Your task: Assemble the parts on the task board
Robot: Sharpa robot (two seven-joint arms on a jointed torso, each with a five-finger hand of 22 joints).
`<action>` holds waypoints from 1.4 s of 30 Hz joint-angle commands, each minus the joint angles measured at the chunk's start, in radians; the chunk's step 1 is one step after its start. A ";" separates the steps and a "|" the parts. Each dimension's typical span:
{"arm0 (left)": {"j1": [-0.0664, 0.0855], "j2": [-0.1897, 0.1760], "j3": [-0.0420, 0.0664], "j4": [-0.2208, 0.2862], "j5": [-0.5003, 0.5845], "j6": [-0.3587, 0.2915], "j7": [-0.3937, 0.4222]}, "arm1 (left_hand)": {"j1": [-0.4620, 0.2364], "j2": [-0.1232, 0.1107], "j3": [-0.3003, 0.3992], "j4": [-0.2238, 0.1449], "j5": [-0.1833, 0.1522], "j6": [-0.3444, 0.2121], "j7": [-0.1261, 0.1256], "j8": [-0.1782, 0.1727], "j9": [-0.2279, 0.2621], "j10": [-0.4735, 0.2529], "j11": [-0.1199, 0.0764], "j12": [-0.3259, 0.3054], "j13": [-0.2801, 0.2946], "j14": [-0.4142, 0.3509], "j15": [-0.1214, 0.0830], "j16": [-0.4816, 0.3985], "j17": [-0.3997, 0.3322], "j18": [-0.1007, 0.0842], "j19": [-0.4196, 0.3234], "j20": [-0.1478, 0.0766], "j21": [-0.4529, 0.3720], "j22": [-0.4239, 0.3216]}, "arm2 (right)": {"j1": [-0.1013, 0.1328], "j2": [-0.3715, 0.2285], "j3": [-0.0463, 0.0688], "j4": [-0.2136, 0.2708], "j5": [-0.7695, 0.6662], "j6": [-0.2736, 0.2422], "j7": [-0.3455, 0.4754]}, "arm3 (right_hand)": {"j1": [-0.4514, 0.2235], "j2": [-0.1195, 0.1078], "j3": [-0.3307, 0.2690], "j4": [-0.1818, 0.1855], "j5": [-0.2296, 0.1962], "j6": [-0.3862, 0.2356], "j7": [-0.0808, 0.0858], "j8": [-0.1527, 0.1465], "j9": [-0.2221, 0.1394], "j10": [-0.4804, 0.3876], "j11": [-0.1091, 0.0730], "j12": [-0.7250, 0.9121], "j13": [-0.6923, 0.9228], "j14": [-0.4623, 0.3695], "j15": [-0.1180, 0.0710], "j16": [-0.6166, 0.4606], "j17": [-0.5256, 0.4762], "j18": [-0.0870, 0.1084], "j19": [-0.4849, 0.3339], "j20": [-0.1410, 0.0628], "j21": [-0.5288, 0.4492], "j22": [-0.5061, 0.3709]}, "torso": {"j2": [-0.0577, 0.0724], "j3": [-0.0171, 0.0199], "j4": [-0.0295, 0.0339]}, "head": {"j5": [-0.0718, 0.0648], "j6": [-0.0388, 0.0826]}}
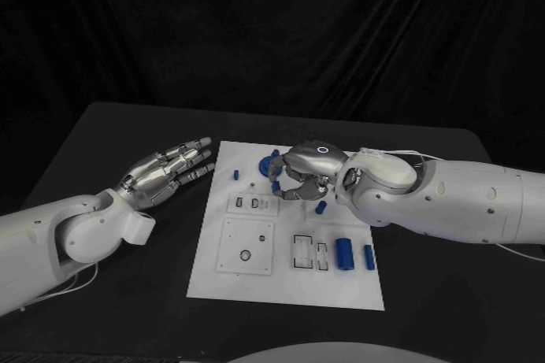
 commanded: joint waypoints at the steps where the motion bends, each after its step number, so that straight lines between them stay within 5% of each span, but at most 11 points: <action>1: -0.001 0.002 0.001 0.003 -0.001 0.009 0.008 | 0.001 -0.002 0.006 0.000 0.005 -0.002 -0.001 0.005 0.001 -0.001 0.007 -0.001 0.000 -0.003 0.000 -0.004 -0.001 0.010 -0.001 0.004 -0.003 0.000 | -0.005 0.012 0.000 -0.006 -0.011 0.041 -0.034 | 0.013 -0.001 0.003 -0.001 -0.003 0.006 -0.001 -0.005 -0.002 0.105 0.008 0.004 0.263 0.097 0.008 -0.004 0.241 0.015 -0.008 0.003 -0.004 0.170 | 0.000 0.0003 -0.0012 | 0.007 0.000; 35: -0.001 0.013 0.001 -0.004 -0.001 0.018 0.008 | -0.001 -0.003 0.009 -0.002 0.005 -0.004 -0.002 0.005 0.000 -0.002 0.006 -0.002 0.000 -0.003 -0.001 -0.004 -0.001 0.010 -0.001 0.004 -0.003 0.000 | -0.040 0.069 0.001 -0.054 -0.051 0.111 -0.052 | 0.013 -0.003 0.006 -0.012 -0.015 0.010 0.001 -0.024 -0.016 0.105 0.011 0.004 0.263 0.092 0.011 -0.021 0.227 0.020 -0.019 0.006 -0.032 0.162 | 0.000 0.0002 -0.0008 | 0.006 -0.010; 42: -0.001 0.013 0.001 -0.005 -0.001 0.018 0.009 | -0.001 -0.003 0.009 -0.002 0.005 -0.004 -0.002 0.005 0.000 -0.002 0.006 -0.002 0.000 -0.003 -0.001 -0.004 -0.001 0.010 -0.001 0.004 -0.003 0.000 | -0.041 0.072 0.001 -0.056 -0.051 0.116 -0.050 | 0.004 -0.004 0.006 -0.019 -0.037 -0.004 0.005 -0.059 -0.038 0.105 0.014 0.004 0.263 0.090 0.013 -0.025 0.223 0.022 -0.022 0.009 -0.043 0.160 | 0.000 0.0002 -0.0005 | 0.005 -0.012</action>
